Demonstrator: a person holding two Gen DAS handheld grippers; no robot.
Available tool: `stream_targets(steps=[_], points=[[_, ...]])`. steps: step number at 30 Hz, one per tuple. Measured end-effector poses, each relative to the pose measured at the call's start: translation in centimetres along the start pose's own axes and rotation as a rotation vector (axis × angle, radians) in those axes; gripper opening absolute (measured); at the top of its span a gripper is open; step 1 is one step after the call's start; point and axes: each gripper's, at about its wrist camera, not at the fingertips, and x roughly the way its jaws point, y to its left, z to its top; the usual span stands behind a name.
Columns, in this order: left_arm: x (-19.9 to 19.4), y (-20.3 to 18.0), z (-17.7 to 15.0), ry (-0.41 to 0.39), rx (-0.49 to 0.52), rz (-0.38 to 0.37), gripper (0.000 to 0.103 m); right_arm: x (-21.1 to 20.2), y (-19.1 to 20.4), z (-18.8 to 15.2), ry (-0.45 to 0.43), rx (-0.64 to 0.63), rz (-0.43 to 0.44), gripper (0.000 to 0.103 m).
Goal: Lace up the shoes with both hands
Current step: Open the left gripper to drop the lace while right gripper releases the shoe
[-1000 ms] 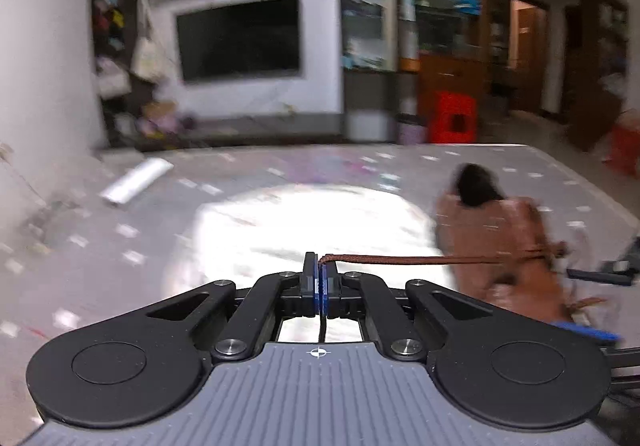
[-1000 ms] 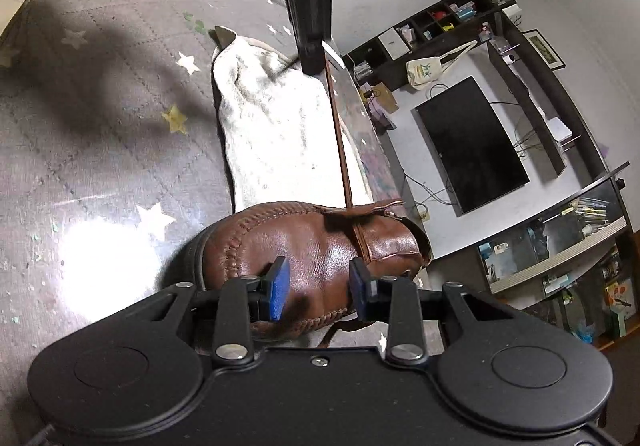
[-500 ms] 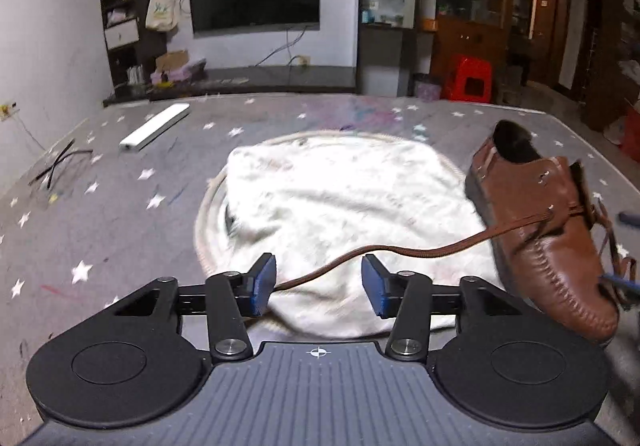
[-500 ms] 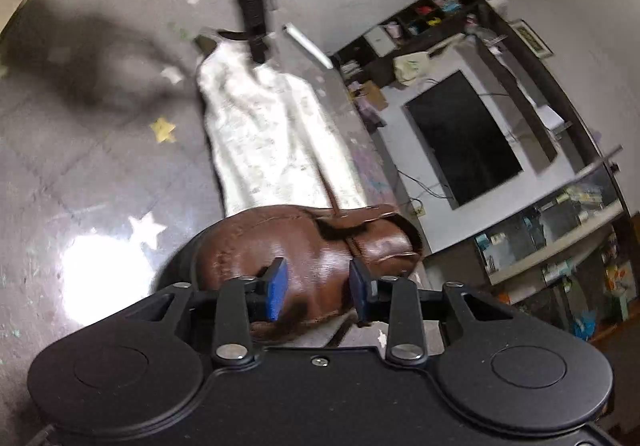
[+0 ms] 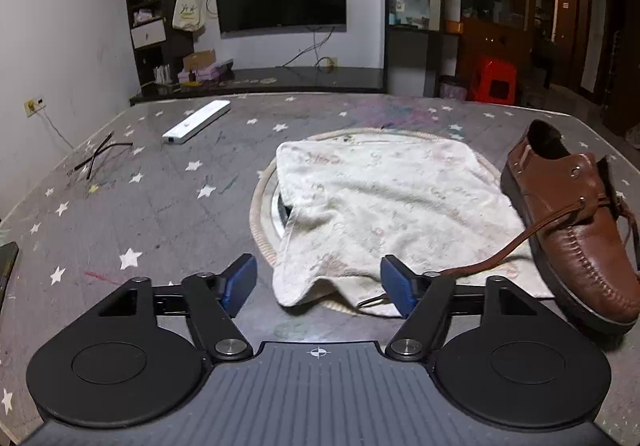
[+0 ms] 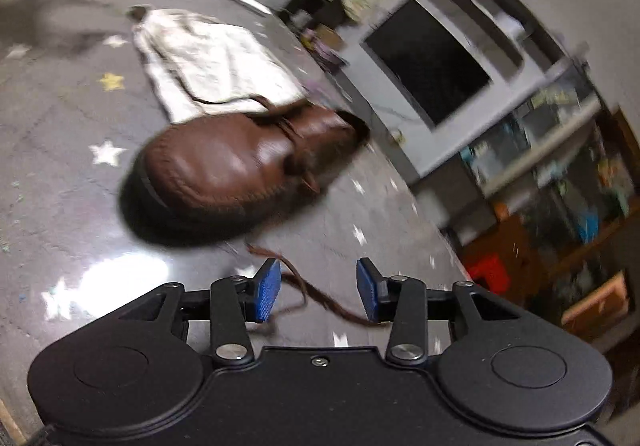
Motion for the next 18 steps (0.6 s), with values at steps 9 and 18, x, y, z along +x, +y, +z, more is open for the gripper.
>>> stream_targets(steps=[9, 18], points=[[-0.2, -2.9, 0.5, -0.027, 0.064, -0.052, 0.075, 3.4, -6.3, -1.5, 0.085, 0.43, 0.033, 0.038], [-0.4, -3.9, 0.6, -0.046, 0.075, -0.085, 0.076, 8.6, -10.6, -3.7, 0.163, 0.855, 0.033, 0.032]])
